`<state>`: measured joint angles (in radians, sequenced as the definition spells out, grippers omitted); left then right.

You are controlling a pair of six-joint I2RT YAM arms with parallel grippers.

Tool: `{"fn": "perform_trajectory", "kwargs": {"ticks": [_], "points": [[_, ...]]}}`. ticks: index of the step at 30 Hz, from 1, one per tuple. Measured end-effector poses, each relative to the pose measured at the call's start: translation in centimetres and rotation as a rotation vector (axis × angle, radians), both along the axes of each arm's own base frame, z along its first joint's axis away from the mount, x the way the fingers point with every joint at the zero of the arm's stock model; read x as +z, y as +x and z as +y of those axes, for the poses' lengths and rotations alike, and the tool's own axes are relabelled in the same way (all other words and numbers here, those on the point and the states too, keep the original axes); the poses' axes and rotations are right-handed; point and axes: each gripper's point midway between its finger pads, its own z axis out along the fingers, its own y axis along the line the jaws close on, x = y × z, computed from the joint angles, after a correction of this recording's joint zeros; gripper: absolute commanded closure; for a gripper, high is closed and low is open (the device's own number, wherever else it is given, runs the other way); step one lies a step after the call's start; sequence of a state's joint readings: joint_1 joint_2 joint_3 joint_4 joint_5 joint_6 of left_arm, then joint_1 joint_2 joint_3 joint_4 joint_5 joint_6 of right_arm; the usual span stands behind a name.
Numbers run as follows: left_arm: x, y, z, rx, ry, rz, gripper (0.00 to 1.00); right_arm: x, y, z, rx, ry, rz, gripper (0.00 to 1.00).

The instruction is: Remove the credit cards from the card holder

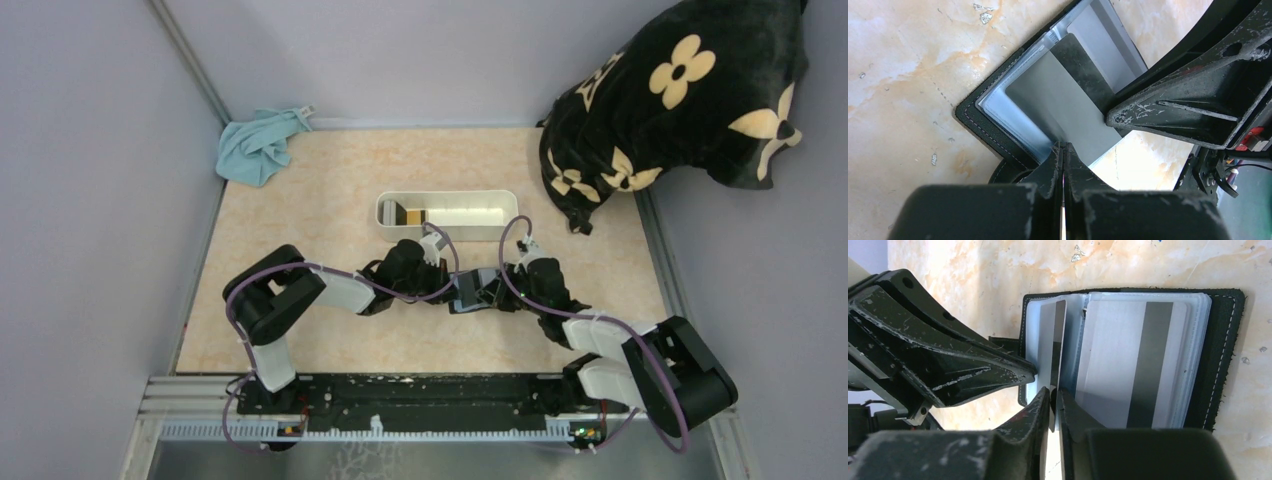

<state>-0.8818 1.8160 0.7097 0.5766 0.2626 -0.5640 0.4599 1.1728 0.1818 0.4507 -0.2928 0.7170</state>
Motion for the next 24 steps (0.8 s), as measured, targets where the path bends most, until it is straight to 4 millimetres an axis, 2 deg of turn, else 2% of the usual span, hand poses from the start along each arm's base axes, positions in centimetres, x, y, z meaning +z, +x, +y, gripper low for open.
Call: {"fn": "perform_trajectory", "kwargs": {"ticks": [2,10,17,19,21,24], "points": [[0.0,0.0,0.0,0.000,0.000,0.000,1.00,0.1,0.1,0.0,0.000,0.005,-0.003,1.00],[0.0,0.0,0.0,0.000,0.000,0.000,1.00,0.6,0.3,0.1,-0.003,0.030,-0.012,1.00],[0.0,0.0,0.0,0.001,0.000,0.000,0.86,1.4,0.7,-1.6,-0.050,0.024,-0.023,1.00],[0.0,0.0,0.0,0.001,-0.001,0.000,0.78,1.7,0.8,-2.2,-0.065,0.018,-0.034,1.00],[0.1,0.0,-0.1,-0.001,-0.006,0.001,0.60,1.9,0.9,-2.6,-0.074,0.011,-0.040,1.00],[0.7,-0.1,-0.5,-0.012,-0.033,-0.005,0.26,2.0,0.8,-3.1,-0.083,0.000,-0.045,1.00]]}}
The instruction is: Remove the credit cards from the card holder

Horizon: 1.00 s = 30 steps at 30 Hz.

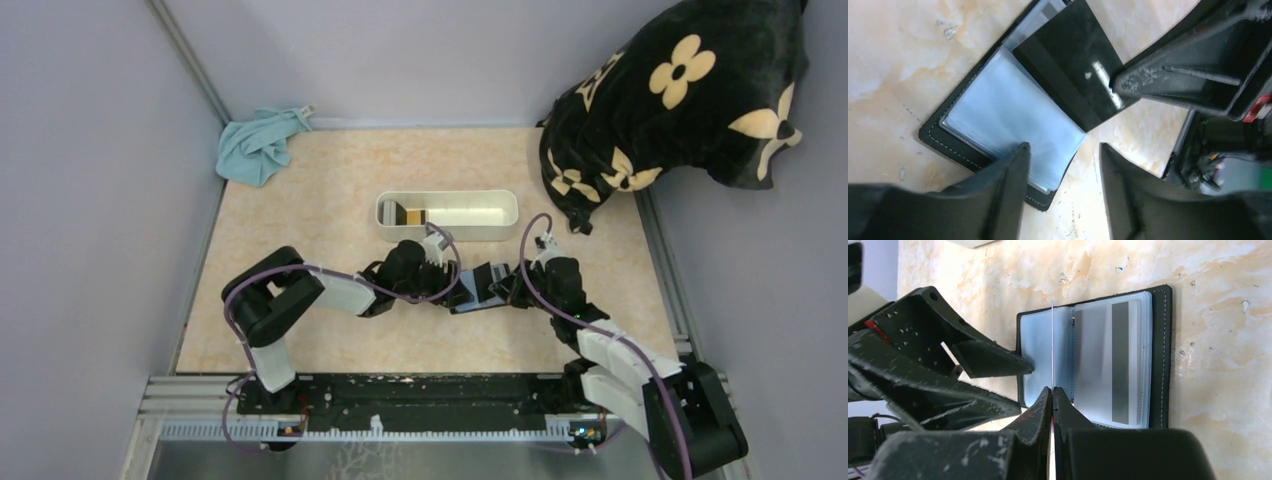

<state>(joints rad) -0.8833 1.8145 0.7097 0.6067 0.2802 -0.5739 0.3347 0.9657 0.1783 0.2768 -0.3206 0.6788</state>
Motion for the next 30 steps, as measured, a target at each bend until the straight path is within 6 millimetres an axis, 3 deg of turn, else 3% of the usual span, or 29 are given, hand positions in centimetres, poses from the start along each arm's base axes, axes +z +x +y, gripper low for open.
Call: {"fn": "perform_trajectory", "kwargs": {"ticks": [1,3,8,12,16,22,30], "points": [[0.4,-0.1,-0.2,-0.009,-0.013,-0.011,0.19,0.1,0.0,-0.1,0.000,-0.003,-0.003,1.00],[1.4,-0.2,-0.4,-0.012,-0.030,-0.039,0.16,0.5,-0.1,-0.2,-0.001,-0.004,-0.015,1.00],[2.7,0.1,1.3,0.030,-0.015,-0.099,0.12,2.3,0.0,0.1,0.017,0.020,-0.064,1.00],[5.2,0.9,2.3,0.068,-0.041,-0.175,0.03,4.3,0.2,0.6,0.044,0.094,-0.110,1.00],[8.6,2.0,3.5,0.099,-0.124,-0.228,0.23,6.6,0.3,1.1,0.058,0.229,-0.163,1.00],[12.6,3.5,6.3,0.140,-0.345,-0.213,0.32,7.8,-0.8,2.3,0.098,0.427,-0.153,1.00],[15.4,0.9,4.7,-0.012,-0.583,-0.142,0.44,12.7,-1.0,3.1,0.158,0.614,-0.265,1.00]]}}
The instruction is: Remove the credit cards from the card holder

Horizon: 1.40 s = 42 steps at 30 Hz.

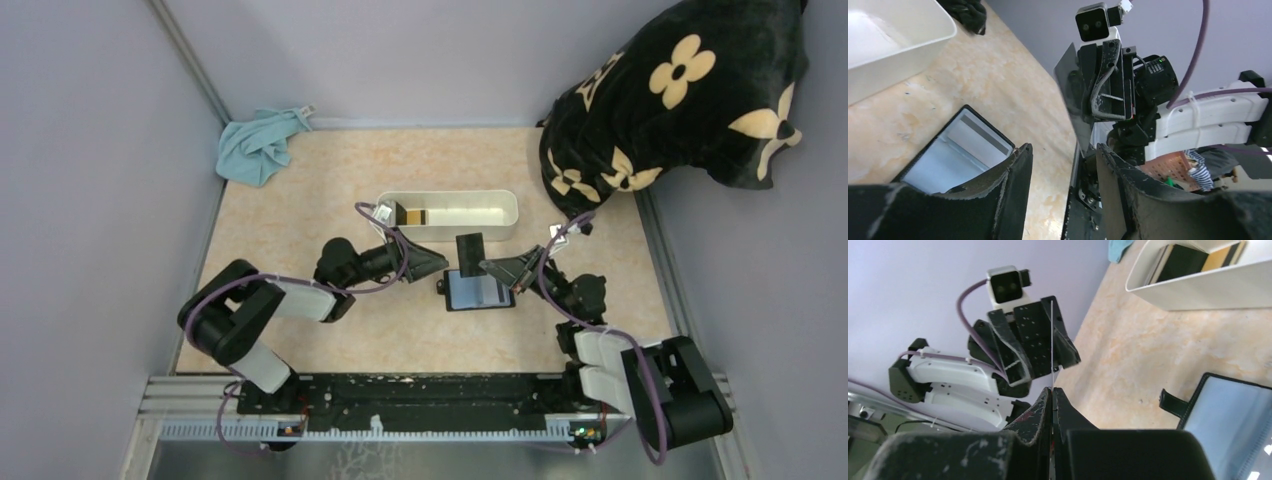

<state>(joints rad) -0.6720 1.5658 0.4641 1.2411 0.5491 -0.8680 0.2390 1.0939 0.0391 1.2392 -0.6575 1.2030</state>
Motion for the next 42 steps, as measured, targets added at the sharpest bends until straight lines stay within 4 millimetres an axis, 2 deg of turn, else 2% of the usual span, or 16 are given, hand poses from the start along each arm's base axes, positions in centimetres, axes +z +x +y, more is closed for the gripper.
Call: {"fn": "perform_trajectory", "kwargs": {"ticks": [5,9,22,26,33,42], "points": [[-0.2,-0.9,-0.4,-0.051,-0.060,0.031,0.45,1.2,-0.2,0.1,0.014,0.040,-0.032,1.00],[0.5,-1.4,-0.5,-0.065,-0.086,0.022,0.46,1.6,-0.3,0.1,0.019,0.051,-0.041,1.00],[0.6,-1.9,-1.2,-0.080,-0.083,0.009,0.47,1.4,-0.3,0.7,0.014,-0.059,-0.060,1.00],[0.5,-1.7,-1.4,-0.071,-0.076,0.006,0.47,0.5,-0.1,0.7,0.007,-0.082,-0.034,1.00],[0.3,-1.7,-1.6,-0.064,-0.065,0.002,0.48,-0.5,-0.2,1.3,0.025,-0.094,0.002,1.00],[0.0,-1.5,-1.9,-0.056,-0.048,0.005,0.51,-0.3,-0.2,1.4,0.023,-0.090,-0.006,1.00]]}}
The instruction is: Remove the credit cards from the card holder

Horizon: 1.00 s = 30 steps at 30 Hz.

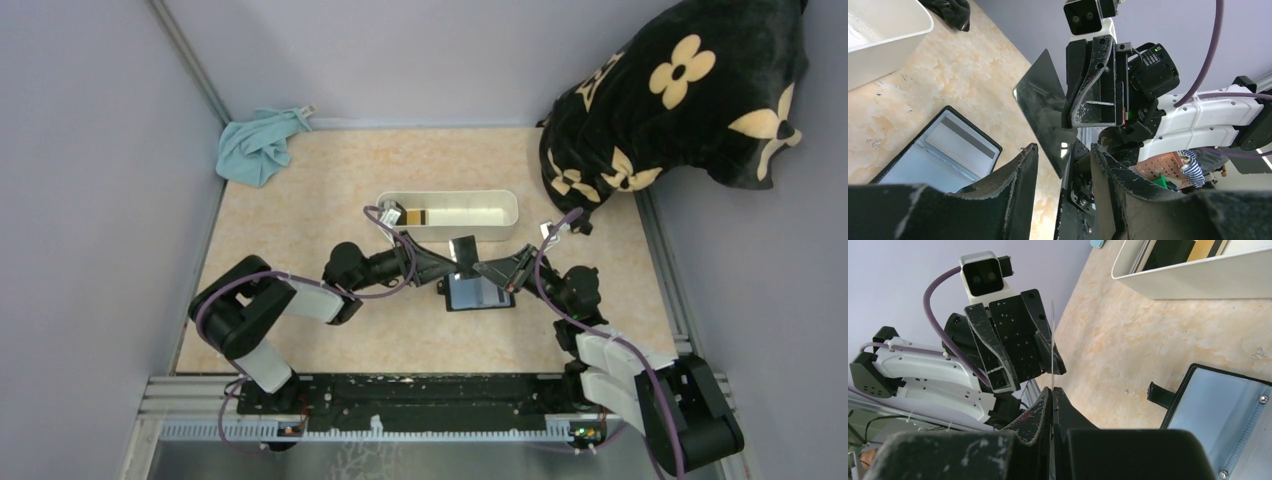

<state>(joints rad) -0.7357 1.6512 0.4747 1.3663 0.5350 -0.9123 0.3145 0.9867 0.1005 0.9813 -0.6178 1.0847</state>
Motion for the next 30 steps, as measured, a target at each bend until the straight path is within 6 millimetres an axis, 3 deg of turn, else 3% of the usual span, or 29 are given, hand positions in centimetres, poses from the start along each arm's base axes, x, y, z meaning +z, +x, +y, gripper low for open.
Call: {"fn": "perform_trajectory", "kwargs": {"ticks": [13,20,26,30], "points": [[0.15,0.09,-0.08,0.001,-0.002,0.000,0.59,-0.13,-0.11,0.15,0.006,-0.002,0.005,1.00],[-0.22,0.13,-0.14,0.000,0.002,0.013,0.74,-0.03,-0.11,0.15,0.007,0.000,0.000,1.00],[-0.61,0.22,-0.19,0.001,0.009,0.025,1.00,0.02,-0.18,0.23,0.010,0.000,-0.003,1.00],[-0.45,0.25,-0.27,-0.002,0.003,0.024,1.00,-0.14,-0.05,0.18,0.003,-0.002,0.002,1.00]]}}
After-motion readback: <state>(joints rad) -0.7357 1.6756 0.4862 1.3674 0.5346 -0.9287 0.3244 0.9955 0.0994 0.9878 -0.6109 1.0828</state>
